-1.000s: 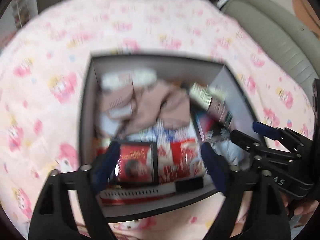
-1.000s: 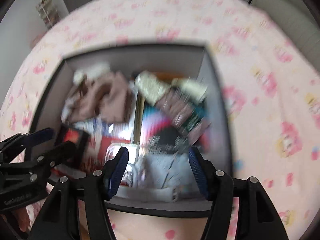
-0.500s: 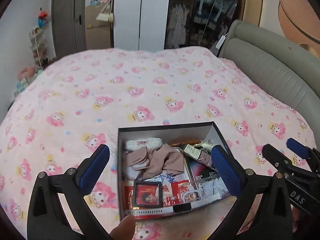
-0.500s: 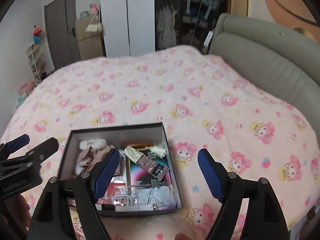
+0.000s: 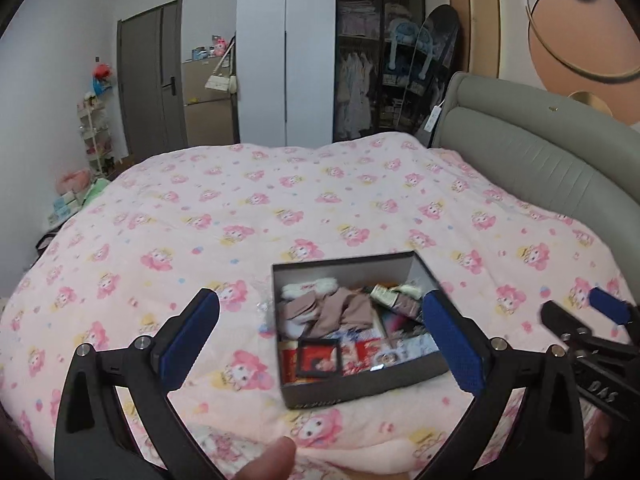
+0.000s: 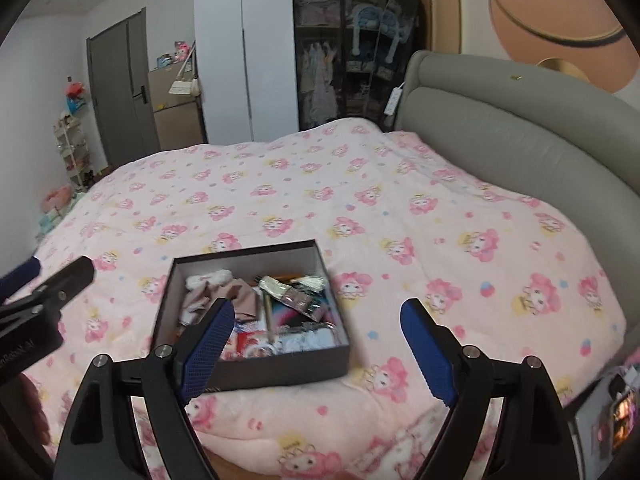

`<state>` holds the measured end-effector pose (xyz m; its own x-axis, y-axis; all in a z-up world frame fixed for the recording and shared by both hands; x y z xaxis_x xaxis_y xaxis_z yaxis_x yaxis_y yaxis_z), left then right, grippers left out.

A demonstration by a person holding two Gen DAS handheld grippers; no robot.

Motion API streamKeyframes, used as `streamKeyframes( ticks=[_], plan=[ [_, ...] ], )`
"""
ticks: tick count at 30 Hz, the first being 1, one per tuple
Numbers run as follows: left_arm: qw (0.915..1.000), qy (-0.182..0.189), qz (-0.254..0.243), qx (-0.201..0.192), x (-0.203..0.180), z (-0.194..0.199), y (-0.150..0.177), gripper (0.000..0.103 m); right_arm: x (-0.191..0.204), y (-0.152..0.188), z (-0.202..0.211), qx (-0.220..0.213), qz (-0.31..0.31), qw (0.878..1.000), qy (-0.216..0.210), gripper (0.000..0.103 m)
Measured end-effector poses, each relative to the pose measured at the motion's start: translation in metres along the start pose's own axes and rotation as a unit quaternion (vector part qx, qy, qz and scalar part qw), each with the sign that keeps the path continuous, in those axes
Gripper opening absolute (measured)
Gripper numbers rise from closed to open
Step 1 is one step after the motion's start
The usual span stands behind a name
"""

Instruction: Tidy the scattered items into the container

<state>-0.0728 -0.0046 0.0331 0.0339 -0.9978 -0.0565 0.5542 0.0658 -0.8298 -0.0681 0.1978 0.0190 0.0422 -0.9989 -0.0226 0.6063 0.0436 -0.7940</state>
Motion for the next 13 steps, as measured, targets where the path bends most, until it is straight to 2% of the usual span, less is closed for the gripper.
streamKeyframes(
  ticks=[5,8,13],
  plan=[
    [0.9989,0.025,0.029,0.026,0.005,0.005,0.024,0.102,-0.004,0.023,0.005,0.005,-0.013,1.0,0.011,0.084],
    [0.9994,0.013,0.026,0.021,0.007,0.012,0.03,0.102,0.002,0.035,-0.002,0.025,0.003,1.0,0.013,0.084],
    [0.9989,0.017,0.033,0.028,0.01,0.017,0.037,0.102,0.008,0.038,0.004,0.026,0.004,1.0,0.005,0.084]
  ],
)
Point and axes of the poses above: each gripper's, at about its wrist camera, not at the fingertips, and z roughly against the way its jaws point, x to its left, y to its underside, the point moved 10 cm from there along -z, roughly the way its jaws point, and after that the axes turned 2 degrees about z, right-handed, at the moved point
